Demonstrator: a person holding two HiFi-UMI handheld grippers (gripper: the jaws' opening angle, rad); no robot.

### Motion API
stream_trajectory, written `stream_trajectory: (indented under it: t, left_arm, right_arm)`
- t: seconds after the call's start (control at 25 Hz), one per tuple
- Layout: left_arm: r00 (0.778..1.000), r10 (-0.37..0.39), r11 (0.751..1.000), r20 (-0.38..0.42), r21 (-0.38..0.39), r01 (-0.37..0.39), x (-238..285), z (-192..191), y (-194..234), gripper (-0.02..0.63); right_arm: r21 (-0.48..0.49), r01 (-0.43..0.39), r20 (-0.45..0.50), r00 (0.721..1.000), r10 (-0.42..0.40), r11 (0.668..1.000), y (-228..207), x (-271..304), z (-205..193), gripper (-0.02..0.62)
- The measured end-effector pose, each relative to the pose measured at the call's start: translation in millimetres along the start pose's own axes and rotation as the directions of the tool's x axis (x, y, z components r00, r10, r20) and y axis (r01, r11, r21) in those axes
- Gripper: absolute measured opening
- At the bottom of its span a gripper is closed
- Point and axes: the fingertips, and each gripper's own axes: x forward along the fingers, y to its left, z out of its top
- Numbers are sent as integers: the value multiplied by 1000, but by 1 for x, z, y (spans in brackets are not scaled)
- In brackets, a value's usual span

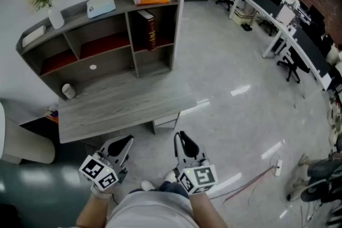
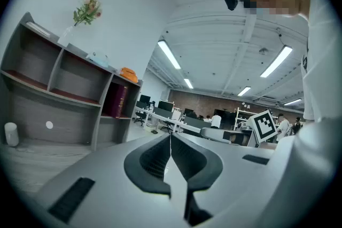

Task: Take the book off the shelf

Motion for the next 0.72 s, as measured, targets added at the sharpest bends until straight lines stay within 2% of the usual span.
stream_trajectory:
  t: [0.32,0.52,0.72]
  left_arm:
    - [1000,24,1000,-18,5,-24,32,-3,-15,15]
    - [999,34,999,-29,22,-34,57,-7,-24,15]
    - [998,59,998,-31,30,-58,68,-10,-27,15]
  right_arm:
    - [-8,-28,-1,1000,28,1000,-32,-4,9,52]
    - [60,-77,43,996,75,995,-56,-2,16,54]
    - [76,-106,33,994,104,991,-65,2,9,54]
